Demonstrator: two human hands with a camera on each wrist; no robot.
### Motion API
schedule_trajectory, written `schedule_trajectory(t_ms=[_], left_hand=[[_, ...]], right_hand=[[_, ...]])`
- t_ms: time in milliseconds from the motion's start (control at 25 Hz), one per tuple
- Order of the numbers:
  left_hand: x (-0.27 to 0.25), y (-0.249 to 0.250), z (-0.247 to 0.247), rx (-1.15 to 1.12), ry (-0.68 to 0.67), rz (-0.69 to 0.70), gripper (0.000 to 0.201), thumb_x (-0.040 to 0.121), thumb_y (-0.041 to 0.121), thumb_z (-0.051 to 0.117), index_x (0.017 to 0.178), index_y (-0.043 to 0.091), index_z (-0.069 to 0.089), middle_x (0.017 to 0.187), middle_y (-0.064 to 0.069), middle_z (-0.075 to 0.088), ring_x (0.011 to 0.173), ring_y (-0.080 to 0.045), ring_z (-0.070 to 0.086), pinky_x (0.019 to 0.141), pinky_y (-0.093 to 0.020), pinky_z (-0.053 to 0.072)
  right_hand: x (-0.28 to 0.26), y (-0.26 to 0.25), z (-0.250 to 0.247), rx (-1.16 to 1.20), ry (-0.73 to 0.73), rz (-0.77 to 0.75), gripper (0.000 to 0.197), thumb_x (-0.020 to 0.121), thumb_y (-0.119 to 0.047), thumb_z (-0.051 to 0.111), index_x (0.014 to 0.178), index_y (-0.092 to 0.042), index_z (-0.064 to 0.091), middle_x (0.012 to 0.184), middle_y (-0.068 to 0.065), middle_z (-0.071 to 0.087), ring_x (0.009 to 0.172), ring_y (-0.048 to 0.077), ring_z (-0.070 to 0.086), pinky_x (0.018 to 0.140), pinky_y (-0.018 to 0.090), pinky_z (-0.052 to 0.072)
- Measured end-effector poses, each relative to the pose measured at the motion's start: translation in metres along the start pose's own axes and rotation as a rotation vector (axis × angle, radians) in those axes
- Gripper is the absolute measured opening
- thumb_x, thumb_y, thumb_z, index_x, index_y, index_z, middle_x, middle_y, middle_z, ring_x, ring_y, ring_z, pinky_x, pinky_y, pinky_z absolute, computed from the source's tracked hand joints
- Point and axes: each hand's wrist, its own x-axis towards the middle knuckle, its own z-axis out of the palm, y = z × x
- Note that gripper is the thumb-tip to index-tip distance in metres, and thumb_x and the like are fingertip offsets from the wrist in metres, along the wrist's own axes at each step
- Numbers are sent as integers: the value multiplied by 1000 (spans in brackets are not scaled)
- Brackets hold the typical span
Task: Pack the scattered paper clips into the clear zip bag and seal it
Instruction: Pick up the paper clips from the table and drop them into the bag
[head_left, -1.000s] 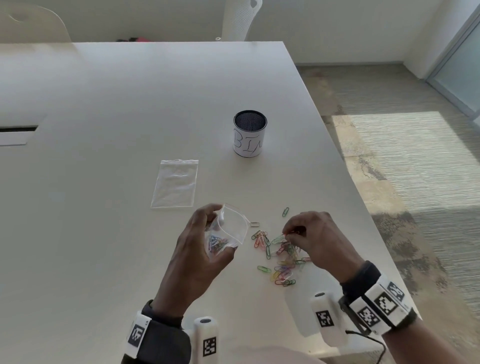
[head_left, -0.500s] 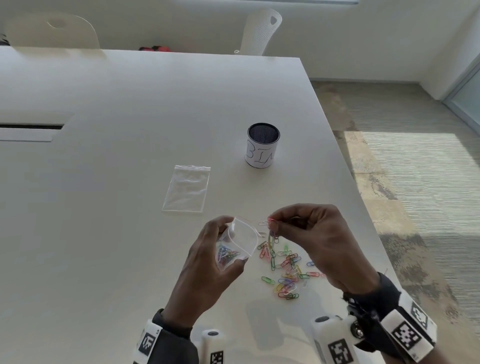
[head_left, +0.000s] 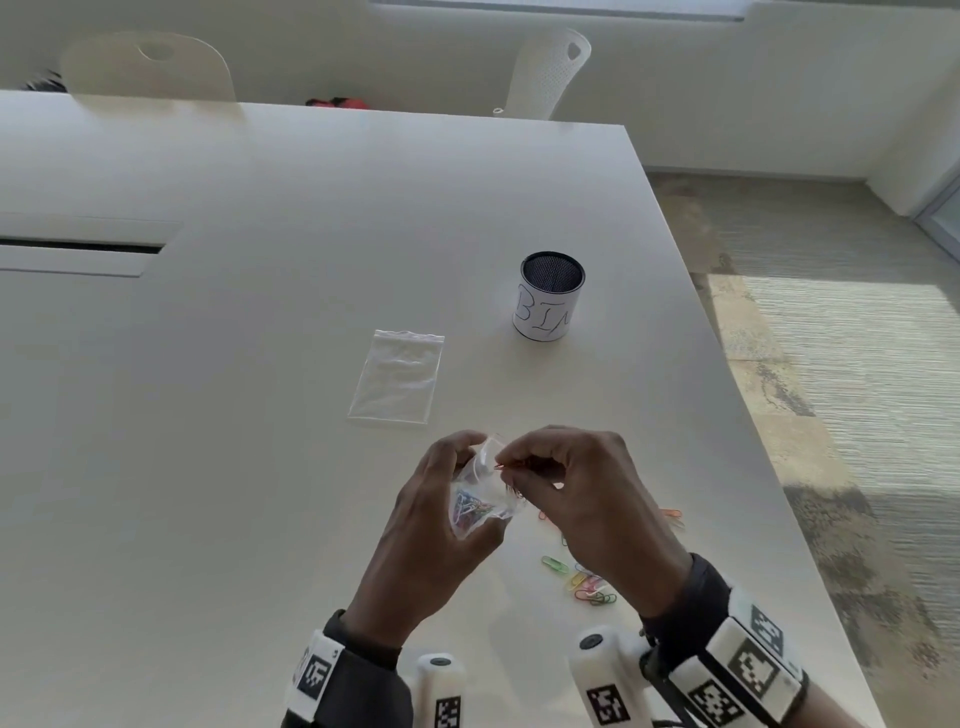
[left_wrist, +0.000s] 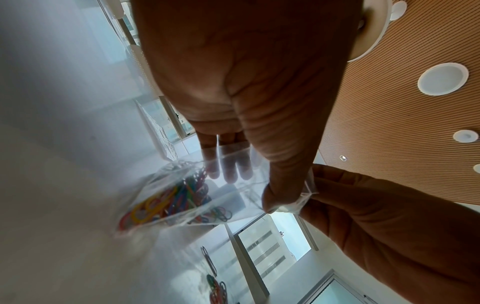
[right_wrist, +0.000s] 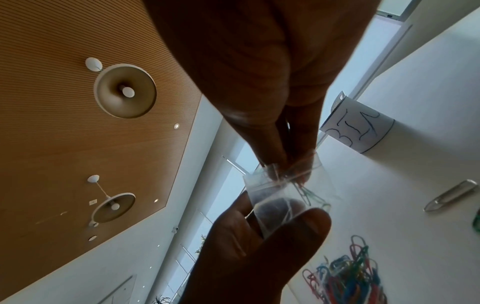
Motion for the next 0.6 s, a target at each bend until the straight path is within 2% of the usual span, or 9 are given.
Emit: schedule_trajectory(t_ms=[120,200,280,400,480,600], left_hand=[[0,-1,1,-6,-10,-4,68,84,23,81,141,37,46,127,16,63,113,-7,65,90,-23,56],[1,-1,1,3,-13,-2,68,84,25,80,141,38,46,128,16,63,114,-8,65,91,-24,56],[1,0,2,9,-14,4,67,84,26,80,142,37,46,128,17,62,114,-7,64,91,-20,54],[3,2,4,2,-22,39,64,82,18,78,139,32,50,127,18,61,116,-6,63,89,-12,49],[4,2,6,4,-28,58,64,82,10,79,135,31,51,122,16,63,116,-8,64,88,-12,50],[6,1,7,11,5,59,66,79,6,81,131,32,50,112,15,65,109,-9,66,84,-13,50]], right_hand=[[0,-4,-2,-67,-50,14,17,94,-8,75,105,-18,83,87,-9,80,70,-8,70,64,6,49],[2,-7,-4,-119,-57,-19,18,96,-8,72,103,-20,83,82,-10,78,64,-6,66,60,8,47],[4,-11,-4,-144,-80,-79,16,97,-8,70,99,-18,83,87,-6,80,70,-3,69,65,15,53],[3,-19,0,-108,-159,-121,9,92,-10,74,94,-16,80,89,-1,79,79,10,74,75,33,60],[2,-22,0,-81,-179,-113,9,88,-16,80,97,-18,80,92,-4,78,84,9,74,78,33,61],[2,-24,-1,-90,-198,-118,17,87,-21,83,103,-22,79,100,-9,76,91,6,72,81,30,61]])
